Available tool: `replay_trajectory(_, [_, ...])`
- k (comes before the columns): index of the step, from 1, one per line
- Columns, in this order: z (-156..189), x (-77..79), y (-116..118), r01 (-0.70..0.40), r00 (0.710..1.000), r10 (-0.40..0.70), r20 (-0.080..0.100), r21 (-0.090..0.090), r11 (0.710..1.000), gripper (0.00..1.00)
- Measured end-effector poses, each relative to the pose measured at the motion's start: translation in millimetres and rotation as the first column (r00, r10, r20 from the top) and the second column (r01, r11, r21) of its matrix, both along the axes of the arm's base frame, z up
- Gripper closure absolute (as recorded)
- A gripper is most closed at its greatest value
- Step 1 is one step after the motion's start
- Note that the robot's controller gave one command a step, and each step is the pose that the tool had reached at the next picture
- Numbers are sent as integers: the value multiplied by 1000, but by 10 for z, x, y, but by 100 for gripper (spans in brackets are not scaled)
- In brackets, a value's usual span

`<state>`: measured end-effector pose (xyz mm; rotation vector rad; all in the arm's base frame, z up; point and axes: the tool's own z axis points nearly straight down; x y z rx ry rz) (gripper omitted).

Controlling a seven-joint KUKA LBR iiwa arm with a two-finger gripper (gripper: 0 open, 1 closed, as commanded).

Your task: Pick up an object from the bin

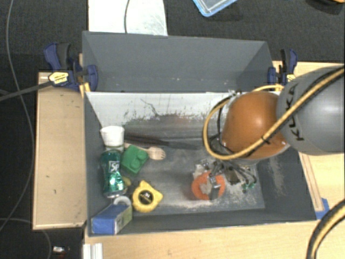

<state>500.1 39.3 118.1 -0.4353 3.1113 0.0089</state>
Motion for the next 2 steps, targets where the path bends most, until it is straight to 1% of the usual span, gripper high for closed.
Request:
replay_trajectory(1, [634, -117, 100, -10, 1000, 10, 13, 1, 1000, 100])
replay_trajectory(2, [1174, -110, 145, 15, 1000, -15, 3, 1, 1000, 100])
